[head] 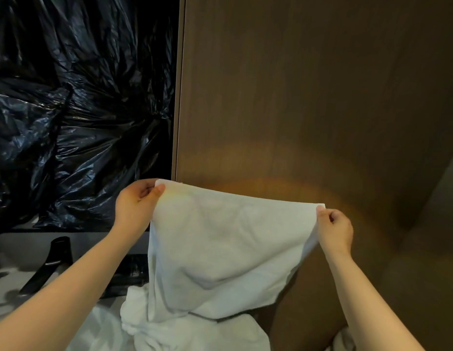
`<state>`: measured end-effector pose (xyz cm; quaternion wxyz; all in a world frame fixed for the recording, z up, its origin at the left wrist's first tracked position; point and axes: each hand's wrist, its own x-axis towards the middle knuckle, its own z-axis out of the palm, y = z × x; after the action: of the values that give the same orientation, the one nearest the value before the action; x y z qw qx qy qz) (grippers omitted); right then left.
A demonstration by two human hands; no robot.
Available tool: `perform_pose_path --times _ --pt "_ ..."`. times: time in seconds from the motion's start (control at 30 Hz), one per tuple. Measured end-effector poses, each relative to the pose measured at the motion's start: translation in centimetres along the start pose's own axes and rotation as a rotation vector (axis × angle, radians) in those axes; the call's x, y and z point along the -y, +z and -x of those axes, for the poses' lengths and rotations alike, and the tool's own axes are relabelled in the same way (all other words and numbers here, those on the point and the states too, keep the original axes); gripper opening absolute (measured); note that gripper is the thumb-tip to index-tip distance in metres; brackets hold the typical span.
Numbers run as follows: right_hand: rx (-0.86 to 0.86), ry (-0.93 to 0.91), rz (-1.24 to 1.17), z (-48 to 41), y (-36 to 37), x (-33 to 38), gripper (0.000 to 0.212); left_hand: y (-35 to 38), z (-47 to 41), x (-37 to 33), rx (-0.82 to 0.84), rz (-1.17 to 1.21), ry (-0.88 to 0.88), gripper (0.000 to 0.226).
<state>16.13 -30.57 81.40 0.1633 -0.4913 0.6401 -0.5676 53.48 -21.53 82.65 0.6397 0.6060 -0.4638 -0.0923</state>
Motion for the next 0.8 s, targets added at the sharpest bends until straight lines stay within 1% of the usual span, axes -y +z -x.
perform_pose_path --times 0.07,0.13,0.2,0.23,0.33,0.4,0.47,0.57,0.67,0.8 --pt "0.042 0.006 0.042 0.0 -0.2 0.0 0.029 0.1 0.3 -1.0 0.008 0.032 -0.008 0.017" --pt "0.047 -0.012 0.068 0.7 -0.4 0.3 0.026 0.6 1.0 -2.2 0.021 0.064 -0.008 0.013" --pt "0.075 -0.082 0.067 1.9 -0.5 1.1 0.032 1.2 2.2 -3.5 0.071 0.1 0.022 0.009" --pt "0.107 -0.13 0.05 2.8 -0.4 1.6 0.031 1.5 2.9 -4.1 0.111 0.107 0.048 0.013" --pt "0.267 -0.247 -0.042 6.0 -0.2 3.6 0.015 2.6 5.0 -5.3 0.231 0.073 0.121 0.022" --pt "0.41 -0.288 -0.103 8.5 0.1 4.6 0.013 3.3 6.4 -5.4 0.282 0.071 0.114 0.019" --pt "0.529 -0.269 -0.158 10.7 0.5 5.0 0.017 4.0 7.8 -5.4 0.327 0.11 0.061 0.015" --pt "0.611 -0.213 -0.215 12.6 0.5 4.6 0.019 4.6 9.8 -5.4 0.377 0.123 0.012 0.014" --pt "0.658 -0.19 -0.29 13.1 -0.1 3.9 0.02 4.7 11.7 -5.3 0.408 0.121 0.032 0.015" --pt "0.761 -0.206 -0.361 14.0 -0.7 3.3 0.019 4.5 12.9 -5.5 0.417 0.129 0.082 0.016"
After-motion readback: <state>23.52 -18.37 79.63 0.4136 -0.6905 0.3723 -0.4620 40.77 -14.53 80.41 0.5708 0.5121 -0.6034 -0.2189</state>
